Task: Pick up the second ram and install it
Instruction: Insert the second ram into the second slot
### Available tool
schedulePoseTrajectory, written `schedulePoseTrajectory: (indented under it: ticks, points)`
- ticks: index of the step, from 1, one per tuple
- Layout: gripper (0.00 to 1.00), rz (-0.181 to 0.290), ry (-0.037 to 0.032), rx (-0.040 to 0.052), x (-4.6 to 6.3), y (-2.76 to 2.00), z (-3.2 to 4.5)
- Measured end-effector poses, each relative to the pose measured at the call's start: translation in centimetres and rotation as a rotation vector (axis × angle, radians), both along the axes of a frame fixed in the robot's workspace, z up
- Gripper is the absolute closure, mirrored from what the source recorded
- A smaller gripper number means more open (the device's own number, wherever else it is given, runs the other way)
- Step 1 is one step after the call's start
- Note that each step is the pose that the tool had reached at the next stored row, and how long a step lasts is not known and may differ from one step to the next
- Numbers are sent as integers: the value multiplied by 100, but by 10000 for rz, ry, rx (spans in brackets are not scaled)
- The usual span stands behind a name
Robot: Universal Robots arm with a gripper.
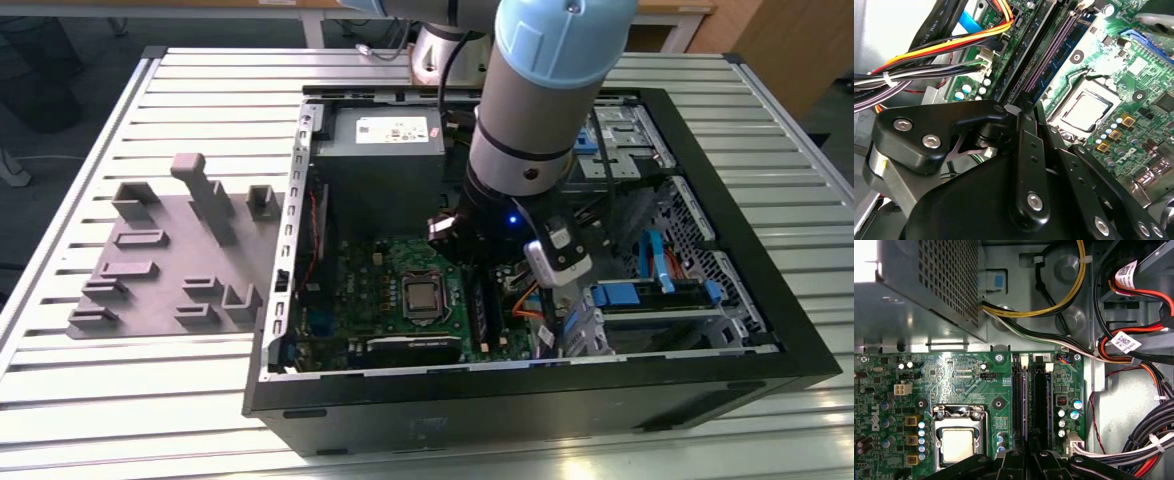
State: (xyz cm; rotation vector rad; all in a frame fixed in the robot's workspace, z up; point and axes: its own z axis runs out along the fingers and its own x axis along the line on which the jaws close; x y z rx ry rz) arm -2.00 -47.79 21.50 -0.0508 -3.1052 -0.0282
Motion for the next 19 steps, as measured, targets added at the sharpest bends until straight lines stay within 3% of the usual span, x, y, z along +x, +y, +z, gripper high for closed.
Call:
schedulePoseTrajectory:
  ticks: [19]
  points:
    - [86,185,30,-17,8,0,-14]
